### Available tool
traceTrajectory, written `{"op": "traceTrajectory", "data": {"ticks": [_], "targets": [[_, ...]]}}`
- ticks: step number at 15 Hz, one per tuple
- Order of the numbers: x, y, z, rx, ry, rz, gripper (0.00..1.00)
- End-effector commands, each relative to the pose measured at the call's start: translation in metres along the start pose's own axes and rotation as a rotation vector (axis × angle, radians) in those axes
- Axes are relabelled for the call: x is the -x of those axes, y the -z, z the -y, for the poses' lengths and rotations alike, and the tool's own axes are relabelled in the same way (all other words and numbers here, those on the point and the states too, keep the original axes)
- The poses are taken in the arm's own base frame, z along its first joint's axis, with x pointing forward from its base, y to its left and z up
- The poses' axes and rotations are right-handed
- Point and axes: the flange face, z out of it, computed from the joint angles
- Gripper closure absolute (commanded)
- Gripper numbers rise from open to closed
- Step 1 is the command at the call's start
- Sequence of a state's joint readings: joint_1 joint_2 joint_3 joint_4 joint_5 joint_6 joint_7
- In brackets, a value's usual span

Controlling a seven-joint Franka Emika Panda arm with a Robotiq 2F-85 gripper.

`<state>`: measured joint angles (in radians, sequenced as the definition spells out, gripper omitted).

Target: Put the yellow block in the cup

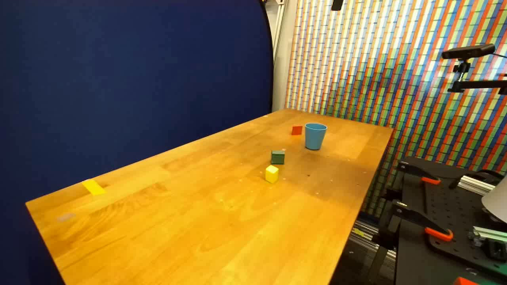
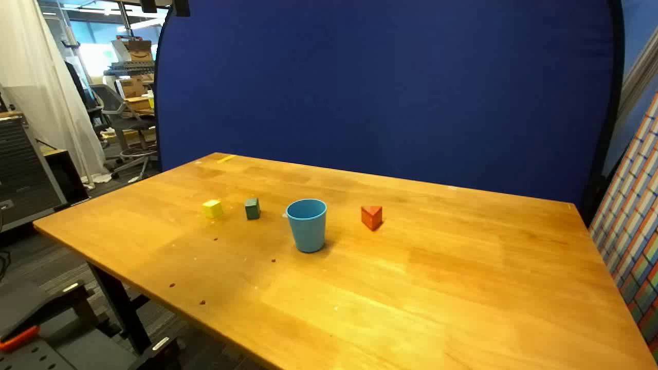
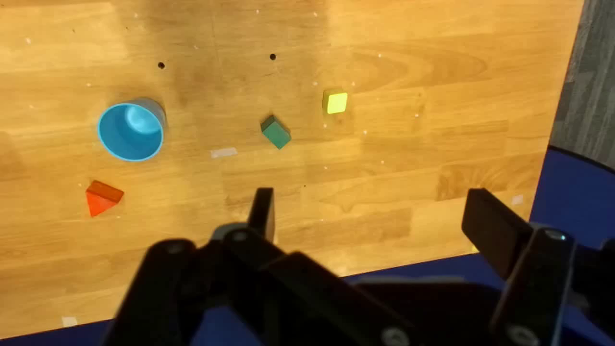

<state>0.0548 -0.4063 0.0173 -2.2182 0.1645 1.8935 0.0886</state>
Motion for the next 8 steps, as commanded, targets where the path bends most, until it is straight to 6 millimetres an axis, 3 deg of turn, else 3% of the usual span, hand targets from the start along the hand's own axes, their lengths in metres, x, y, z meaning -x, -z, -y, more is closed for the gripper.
{"op": "traceTrajectory", "data": {"ticks": [1,5,7,8], "targets": [[-0.001,0.002,0.000,0.000,0.001,-0.004,0.00],[-0.001,0.008,0.001,-0.002,0.003,-0.016,0.00],[-0.019,-0.034,0.016,0.016,0.038,0.039,0.00],[-0.031,-0.067,0.026,0.009,0.063,0.074,0.00]]}}
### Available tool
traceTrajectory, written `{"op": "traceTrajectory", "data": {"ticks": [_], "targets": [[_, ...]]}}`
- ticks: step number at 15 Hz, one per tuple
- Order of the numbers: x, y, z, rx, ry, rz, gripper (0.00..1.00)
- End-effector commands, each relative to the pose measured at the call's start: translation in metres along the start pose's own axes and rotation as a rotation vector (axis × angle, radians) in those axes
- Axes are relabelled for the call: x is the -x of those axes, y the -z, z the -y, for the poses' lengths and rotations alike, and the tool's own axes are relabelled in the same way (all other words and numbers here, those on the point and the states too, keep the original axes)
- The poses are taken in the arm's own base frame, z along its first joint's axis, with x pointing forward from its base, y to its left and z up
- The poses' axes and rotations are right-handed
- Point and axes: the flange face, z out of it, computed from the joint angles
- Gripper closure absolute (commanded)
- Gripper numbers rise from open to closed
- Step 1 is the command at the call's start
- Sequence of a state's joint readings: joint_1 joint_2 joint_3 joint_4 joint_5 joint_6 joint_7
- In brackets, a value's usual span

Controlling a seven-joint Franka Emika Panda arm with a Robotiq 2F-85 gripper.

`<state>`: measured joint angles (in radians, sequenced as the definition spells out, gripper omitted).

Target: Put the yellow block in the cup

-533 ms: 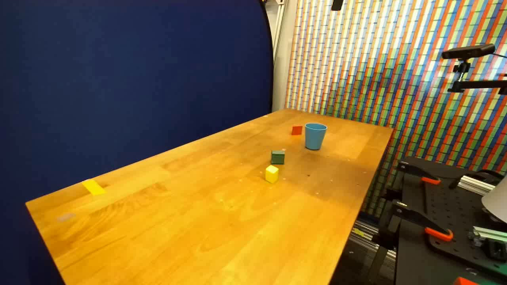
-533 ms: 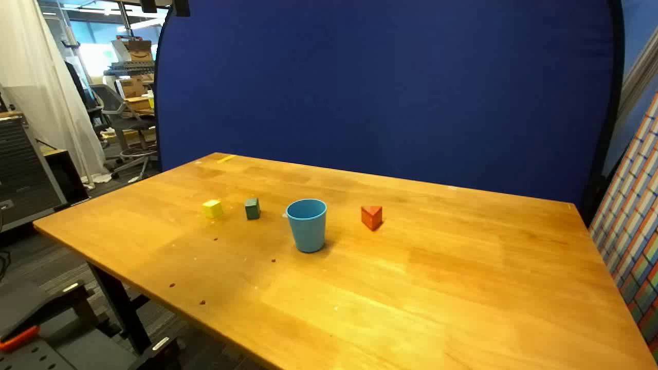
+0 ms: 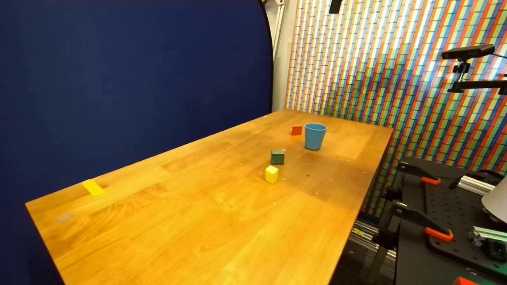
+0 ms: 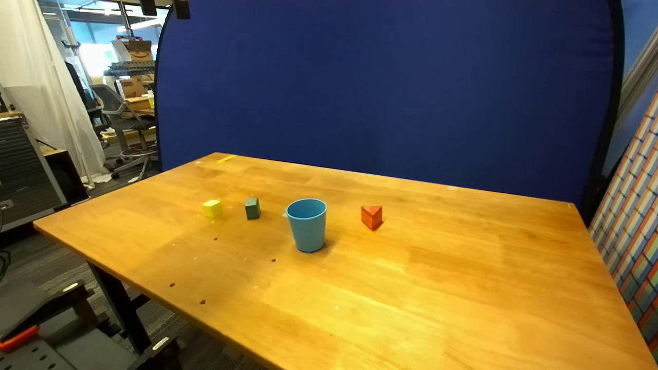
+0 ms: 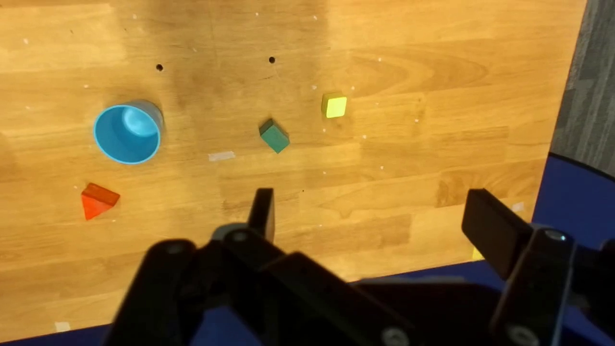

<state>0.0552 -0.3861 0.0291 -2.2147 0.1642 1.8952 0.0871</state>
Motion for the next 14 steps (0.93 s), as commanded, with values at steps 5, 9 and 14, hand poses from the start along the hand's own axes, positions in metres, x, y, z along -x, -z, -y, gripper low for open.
{"op": "traceTrajectory", "data": {"ticks": [5,9,14], "targets": [[-0.053,-0.186,0.063,-0.046,0.191,0.211,0.00],[-0.059,-0.291,0.084,-0.059,0.254,0.286,0.00],[-0.048,-0.359,0.080,0.054,0.241,0.282,0.00]]}}
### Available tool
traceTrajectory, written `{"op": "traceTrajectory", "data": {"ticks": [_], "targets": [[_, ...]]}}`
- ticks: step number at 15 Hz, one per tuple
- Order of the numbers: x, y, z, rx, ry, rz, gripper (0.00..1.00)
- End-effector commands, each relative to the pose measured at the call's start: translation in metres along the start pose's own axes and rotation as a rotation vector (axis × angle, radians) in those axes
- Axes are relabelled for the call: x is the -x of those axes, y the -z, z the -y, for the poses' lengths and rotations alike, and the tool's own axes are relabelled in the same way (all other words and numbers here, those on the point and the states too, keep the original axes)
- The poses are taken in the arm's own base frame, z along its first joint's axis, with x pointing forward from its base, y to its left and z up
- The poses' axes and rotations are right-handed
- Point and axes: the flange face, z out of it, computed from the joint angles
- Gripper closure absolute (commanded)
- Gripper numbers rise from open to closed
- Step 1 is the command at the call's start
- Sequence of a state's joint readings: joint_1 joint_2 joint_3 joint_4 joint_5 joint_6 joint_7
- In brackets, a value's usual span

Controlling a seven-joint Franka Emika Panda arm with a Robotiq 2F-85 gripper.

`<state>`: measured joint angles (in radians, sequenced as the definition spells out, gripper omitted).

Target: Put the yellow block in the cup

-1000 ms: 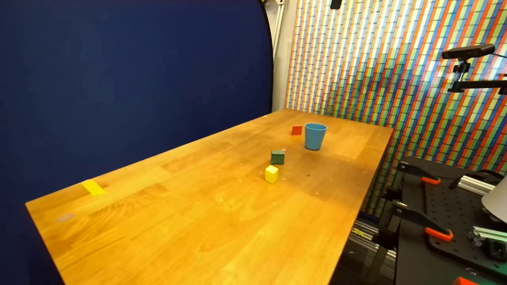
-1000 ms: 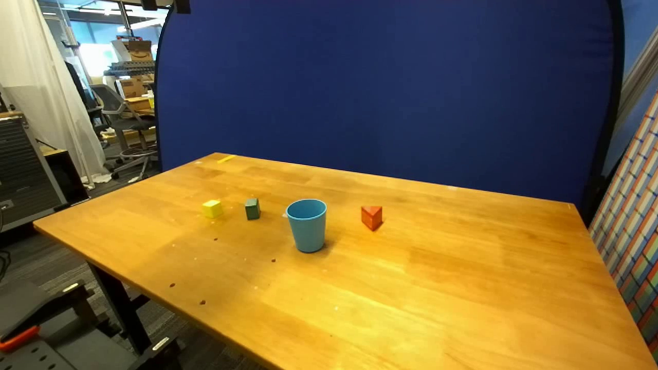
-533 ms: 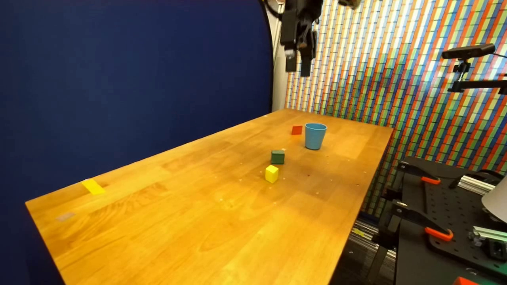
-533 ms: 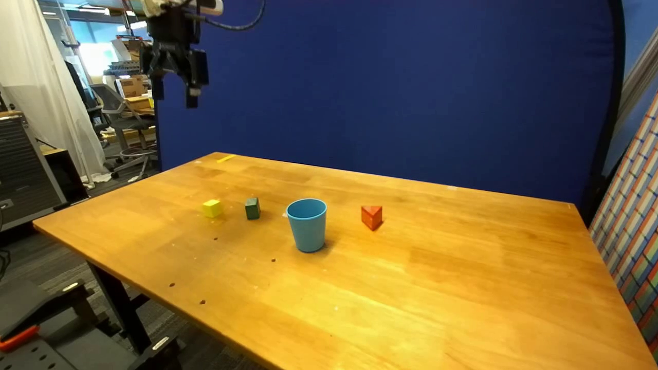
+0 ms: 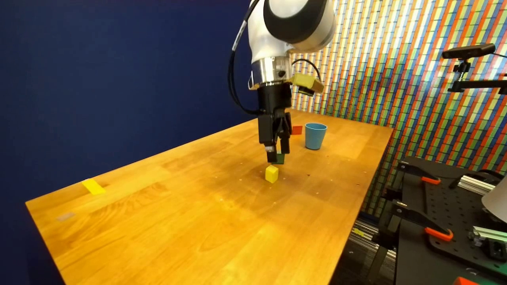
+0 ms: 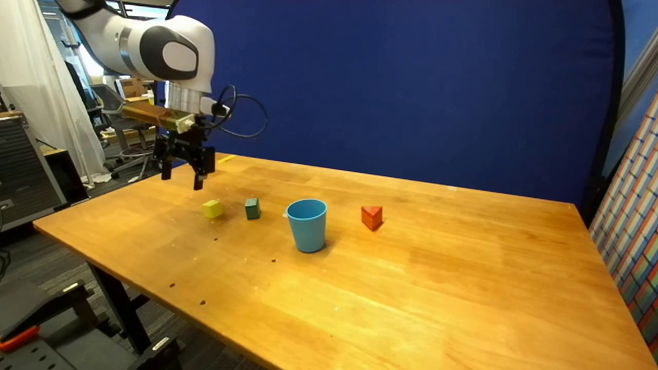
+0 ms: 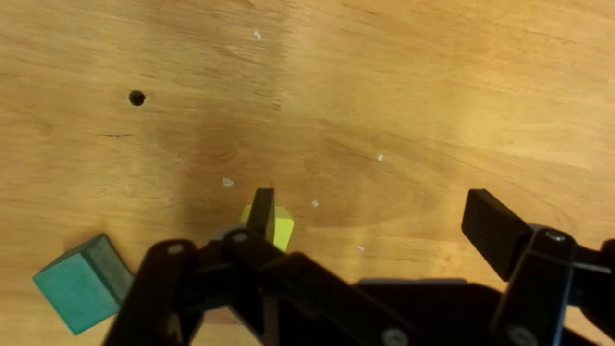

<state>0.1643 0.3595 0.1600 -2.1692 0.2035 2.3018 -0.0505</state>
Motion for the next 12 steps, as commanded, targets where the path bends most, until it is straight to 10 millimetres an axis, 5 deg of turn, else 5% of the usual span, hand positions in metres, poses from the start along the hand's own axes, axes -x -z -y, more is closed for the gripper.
{"op": "traceTrajectory", "data": {"ticks": [1,9,11,12], "targets": [[-0.010,-0.017,-0.003,0.093,-0.016,-0.042,0.00],[-0.026,-0.043,-0.020,0.237,-0.049,-0.089,0.00],[-0.028,-0.053,-0.027,0.234,-0.061,-0.084,0.16],[-0.029,-0.057,-0.030,0.237,-0.066,-0.085,0.34]]}}
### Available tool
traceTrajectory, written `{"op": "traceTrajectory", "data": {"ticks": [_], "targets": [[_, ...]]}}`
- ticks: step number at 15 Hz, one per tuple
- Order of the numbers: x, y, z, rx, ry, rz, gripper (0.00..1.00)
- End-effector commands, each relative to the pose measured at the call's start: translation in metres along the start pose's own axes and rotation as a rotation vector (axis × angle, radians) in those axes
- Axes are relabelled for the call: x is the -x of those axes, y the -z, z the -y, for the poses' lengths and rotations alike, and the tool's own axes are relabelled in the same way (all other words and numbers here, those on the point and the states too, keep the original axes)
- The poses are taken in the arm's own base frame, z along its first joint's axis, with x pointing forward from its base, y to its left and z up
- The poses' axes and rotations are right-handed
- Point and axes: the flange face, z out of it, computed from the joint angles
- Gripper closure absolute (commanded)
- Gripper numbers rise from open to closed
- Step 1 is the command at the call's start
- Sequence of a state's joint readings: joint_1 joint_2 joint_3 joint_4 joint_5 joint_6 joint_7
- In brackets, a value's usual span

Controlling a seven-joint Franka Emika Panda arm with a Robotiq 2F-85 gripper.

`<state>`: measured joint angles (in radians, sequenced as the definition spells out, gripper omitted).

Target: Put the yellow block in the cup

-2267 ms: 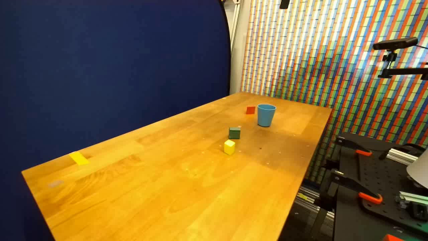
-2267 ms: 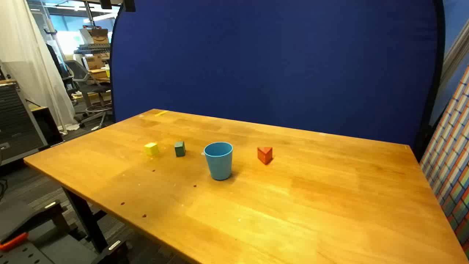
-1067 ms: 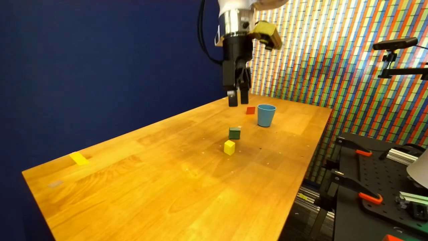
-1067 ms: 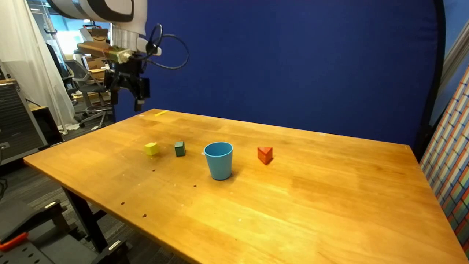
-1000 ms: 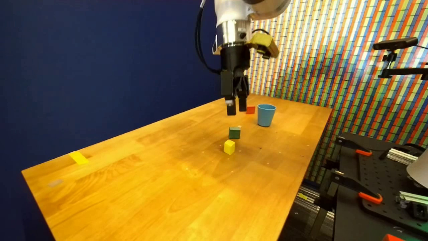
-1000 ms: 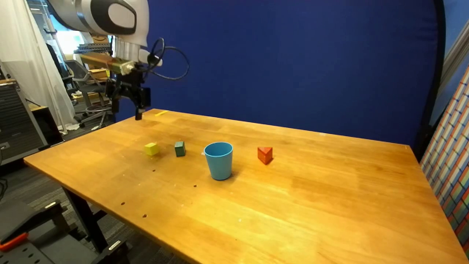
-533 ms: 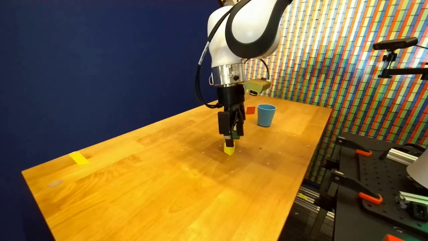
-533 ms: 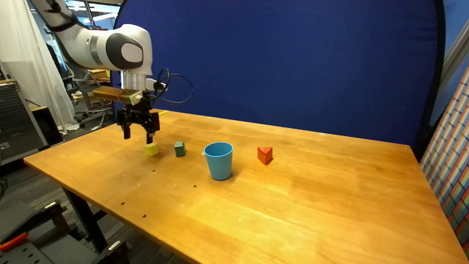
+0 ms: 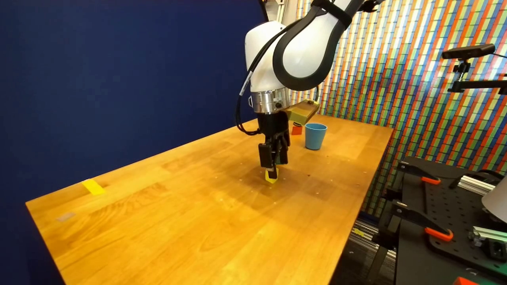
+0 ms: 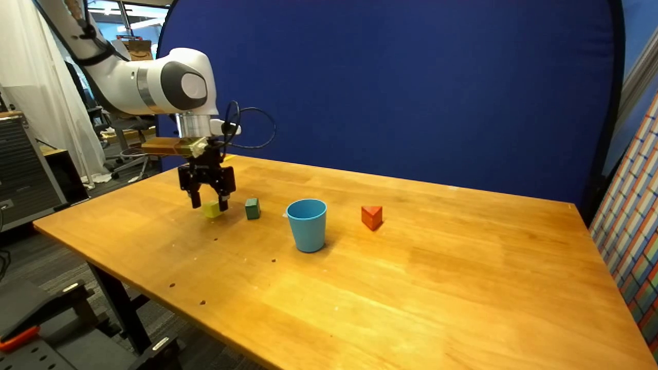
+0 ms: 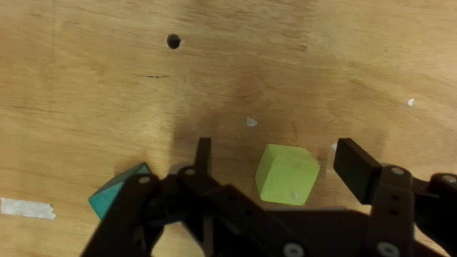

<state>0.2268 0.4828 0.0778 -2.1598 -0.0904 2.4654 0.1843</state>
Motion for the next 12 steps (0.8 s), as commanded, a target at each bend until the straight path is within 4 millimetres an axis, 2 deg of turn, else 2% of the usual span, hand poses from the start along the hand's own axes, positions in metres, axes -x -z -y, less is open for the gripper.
{"op": "traceTrajectory", "data": {"ticks": [1,4,5,6,7,10,12], "targets": [[-0.013,-0.015,-0.006,0.018,-0.024,-0.022,0.42],[-0.022,-0.025,-0.007,0.018,-0.022,-0.034,0.66],[-0.025,-0.023,-0.004,0.018,-0.018,-0.033,0.73],[-0.028,-0.022,-0.003,0.016,-0.014,-0.037,0.31],[-0.030,-0.021,-0.002,0.023,-0.016,-0.040,0.85],[-0.029,-0.015,-0.003,0.017,-0.031,-0.049,0.84],[-0.026,-0.002,-0.015,0.028,-0.072,-0.062,0.83]]}}
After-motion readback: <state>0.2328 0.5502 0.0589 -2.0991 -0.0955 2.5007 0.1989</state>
